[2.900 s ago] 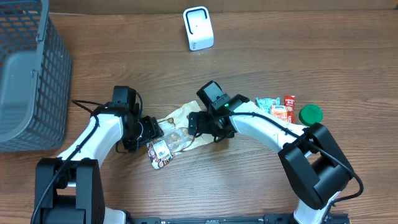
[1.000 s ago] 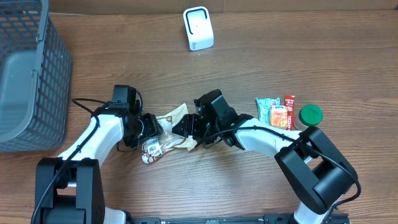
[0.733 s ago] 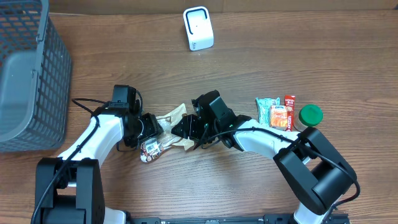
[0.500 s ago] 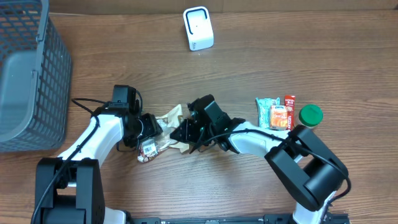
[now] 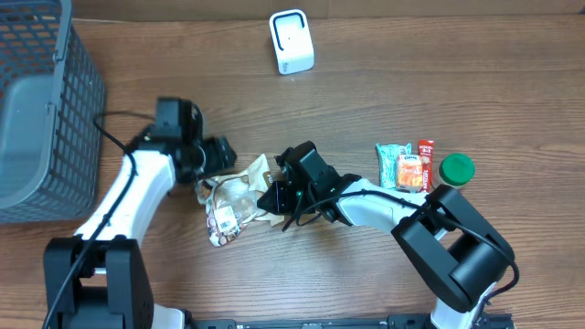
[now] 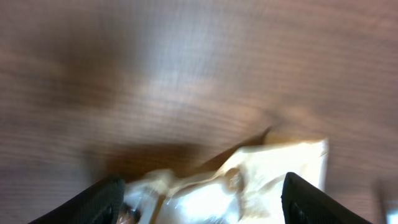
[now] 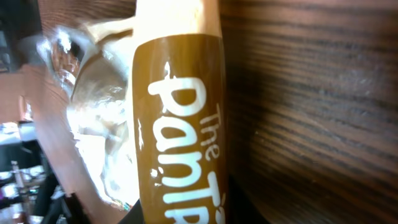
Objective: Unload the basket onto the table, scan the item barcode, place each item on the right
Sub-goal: 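Release the left gripper and lift the bag with the right gripper, then hold the PanTree bag up in front of the scanner window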
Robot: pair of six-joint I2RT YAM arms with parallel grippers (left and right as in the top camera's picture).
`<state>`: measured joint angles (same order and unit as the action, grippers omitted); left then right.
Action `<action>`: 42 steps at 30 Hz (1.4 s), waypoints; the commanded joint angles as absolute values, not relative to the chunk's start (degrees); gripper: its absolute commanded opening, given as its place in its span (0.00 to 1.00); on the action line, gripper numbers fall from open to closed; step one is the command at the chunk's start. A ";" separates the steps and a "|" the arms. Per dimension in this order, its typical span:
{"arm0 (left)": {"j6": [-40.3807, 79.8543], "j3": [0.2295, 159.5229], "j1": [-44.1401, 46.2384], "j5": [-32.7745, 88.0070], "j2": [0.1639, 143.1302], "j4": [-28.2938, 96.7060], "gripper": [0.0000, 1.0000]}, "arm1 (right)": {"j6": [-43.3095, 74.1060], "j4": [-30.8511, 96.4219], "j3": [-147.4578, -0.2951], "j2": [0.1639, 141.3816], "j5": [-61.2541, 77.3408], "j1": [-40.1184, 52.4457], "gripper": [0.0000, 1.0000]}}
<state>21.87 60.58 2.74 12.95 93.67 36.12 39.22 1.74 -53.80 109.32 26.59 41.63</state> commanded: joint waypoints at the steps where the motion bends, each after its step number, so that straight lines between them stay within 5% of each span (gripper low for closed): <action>1: 19.90 65.93 1.06 11.49 93.62 39.53 0.72 | 34.20 1.80 -53.71 106.78 24.03 40.69 0.04; 13: 19.05 70.98 -2.98 1.30 93.65 53.78 0.84 | 34.20 0.71 -53.71 106.78 29.19 35.07 0.04; 15: 19.07 70.98 -3.99 -6.92 93.65 53.45 0.98 | 32.40 0.49 -54.08 106.72 34.83 32.71 0.04; 20: 19.27 70.98 -4.99 -16.08 93.65 51.77 1.00 | 19.07 5.19 -57.56 104.20 35.94 29.93 0.04; 28: 19.27 70.98 -4.86 -15.44 93.65 51.79 1.00 | -2.31 15.27 -66.00 92.38 17.19 30.26 0.04; 34: 19.27 70.98 -4.86 -15.44 93.65 51.79 1.00 | -28.51 29.26 -85.78 90.02 1.48 31.46 0.03; 42: 19.27 70.98 -4.86 -15.44 93.65 51.79 1.00 | -57.04 8.12 -91.57 90.54 -5.13 32.08 0.04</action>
<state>19.49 69.80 -4.97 -14.41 93.65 51.88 -44.14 12.19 -90.50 91.53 -2.44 31.97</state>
